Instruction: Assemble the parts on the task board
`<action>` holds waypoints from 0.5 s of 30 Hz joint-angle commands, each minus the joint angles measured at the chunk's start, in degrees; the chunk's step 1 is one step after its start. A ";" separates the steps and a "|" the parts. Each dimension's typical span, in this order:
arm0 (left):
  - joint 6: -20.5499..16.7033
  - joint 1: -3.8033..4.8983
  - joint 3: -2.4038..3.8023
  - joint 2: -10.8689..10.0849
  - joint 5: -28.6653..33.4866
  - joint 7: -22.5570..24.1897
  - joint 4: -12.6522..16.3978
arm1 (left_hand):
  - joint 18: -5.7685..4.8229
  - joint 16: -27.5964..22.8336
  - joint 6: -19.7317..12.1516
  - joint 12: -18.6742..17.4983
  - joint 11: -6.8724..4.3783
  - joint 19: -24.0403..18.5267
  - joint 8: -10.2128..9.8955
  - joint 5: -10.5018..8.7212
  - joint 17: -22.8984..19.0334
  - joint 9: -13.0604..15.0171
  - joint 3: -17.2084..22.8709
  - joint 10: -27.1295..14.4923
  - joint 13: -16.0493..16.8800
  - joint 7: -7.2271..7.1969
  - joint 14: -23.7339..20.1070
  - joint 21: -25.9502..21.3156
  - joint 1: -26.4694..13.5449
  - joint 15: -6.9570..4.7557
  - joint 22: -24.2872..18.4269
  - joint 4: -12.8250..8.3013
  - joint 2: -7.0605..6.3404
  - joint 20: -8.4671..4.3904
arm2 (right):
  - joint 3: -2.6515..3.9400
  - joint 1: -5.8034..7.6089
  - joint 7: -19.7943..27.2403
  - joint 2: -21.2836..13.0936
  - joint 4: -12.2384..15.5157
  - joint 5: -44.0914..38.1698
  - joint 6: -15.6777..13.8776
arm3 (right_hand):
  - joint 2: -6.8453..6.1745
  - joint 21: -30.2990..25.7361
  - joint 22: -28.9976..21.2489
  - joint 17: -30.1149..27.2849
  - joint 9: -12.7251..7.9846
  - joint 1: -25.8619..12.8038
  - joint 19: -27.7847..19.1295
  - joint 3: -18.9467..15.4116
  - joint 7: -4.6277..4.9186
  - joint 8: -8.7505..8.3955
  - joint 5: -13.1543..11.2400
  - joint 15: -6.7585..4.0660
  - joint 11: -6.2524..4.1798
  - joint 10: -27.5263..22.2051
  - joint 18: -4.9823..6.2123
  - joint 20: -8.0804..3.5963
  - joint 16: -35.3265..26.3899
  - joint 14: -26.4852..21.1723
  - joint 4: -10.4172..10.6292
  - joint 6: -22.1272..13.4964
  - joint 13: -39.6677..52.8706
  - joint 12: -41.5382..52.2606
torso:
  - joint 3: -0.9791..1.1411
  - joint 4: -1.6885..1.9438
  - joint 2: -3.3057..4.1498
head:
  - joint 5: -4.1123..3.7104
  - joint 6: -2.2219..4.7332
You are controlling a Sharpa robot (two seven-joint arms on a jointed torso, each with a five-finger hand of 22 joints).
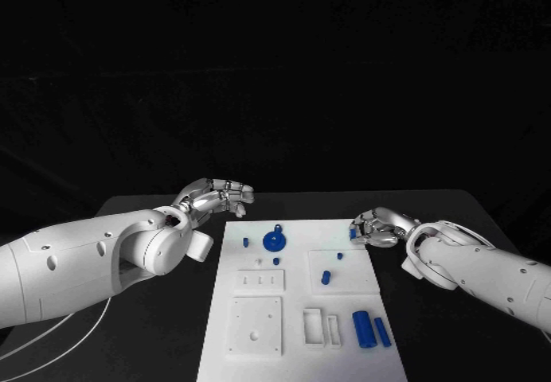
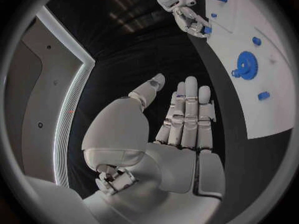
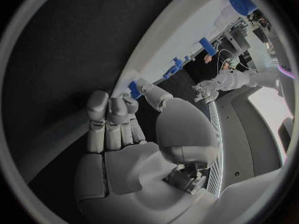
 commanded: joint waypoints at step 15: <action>0.89 0.04 0.04 -0.15 -0.33 0.01 0.22 | 1.08 0.14 -0.16 0.11 0.08 -0.28 0.22 -0.07 -0.08 0.07 0.20 0.35 0.09 -0.16 -0.42 0.36 -0.82 -0.10 -0.10 -0.31 -0.11 0.02 | -0.16 -0.31 -0.13 0.20 -0.17 0.26 1.45 | 0.43 0.16 1.00 0.43 0.61 -0.22 -0.03 3.54 0.97 1.31 -0.51 -0.04 -0.35 -0.32 4.51 -0.30 -0.17 -0.22 1.31 4.61 -0.07 0.64 | 0.00 -0.04 -0.06 | 0.19 -0.32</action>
